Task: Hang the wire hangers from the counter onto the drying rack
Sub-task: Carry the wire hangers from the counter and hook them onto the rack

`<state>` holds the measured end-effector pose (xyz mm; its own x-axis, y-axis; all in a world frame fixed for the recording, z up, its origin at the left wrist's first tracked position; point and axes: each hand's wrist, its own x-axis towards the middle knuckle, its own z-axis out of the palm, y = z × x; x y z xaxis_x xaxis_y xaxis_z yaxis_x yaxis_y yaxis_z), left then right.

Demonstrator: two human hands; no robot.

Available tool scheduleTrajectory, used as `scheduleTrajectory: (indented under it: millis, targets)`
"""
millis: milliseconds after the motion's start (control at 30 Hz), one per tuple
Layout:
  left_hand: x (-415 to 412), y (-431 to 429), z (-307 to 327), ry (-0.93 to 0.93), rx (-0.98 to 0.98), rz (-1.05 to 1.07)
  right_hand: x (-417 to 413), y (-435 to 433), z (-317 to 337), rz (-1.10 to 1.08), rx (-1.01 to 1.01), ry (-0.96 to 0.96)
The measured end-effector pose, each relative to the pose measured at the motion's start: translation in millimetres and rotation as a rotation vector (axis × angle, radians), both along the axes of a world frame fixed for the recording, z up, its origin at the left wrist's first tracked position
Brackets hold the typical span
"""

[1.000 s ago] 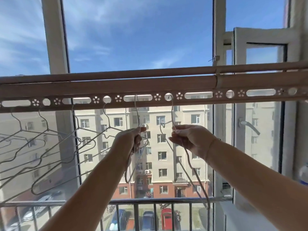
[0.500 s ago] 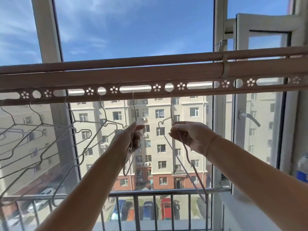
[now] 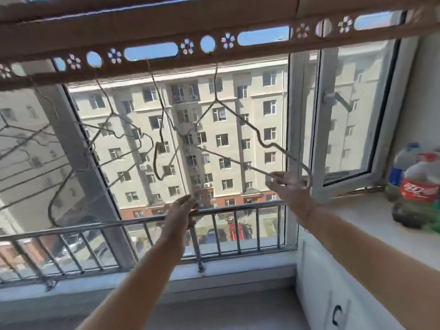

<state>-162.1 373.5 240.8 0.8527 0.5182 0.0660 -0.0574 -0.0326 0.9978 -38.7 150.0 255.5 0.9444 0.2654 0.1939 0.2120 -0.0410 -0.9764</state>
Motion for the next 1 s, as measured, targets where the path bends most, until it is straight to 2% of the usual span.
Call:
scheduleTrajectory:
  millis: [133, 233, 567, 767, 1000]
  targets:
    - [0.1, -55.6, -48.7, 0.116, 0.088, -0.267, -9.3, -41.7, -52.9, -0.064, -0.175, -0.011]
    - [7.7, -99.7, -77.5, 0.143, 0.127, -0.405, -25.6, -78.0, -78.2, -0.123, -0.160, 0.022]
    - [31.2, -259.0, -142.6, 0.287, 0.144, -0.709, -68.7, -245.2, -165.8, -0.477, -0.319, 0.215]
    - [41.3, -354.9, -169.5, 0.351, 0.199, -0.855, -108.7, -355.7, -206.2, -0.750, -0.327, 0.362]
    - [45.7, -438.5, -209.2, 0.442, 0.305, -1.060, -163.0, -449.0, -260.8, -1.058, -0.226, 0.647]
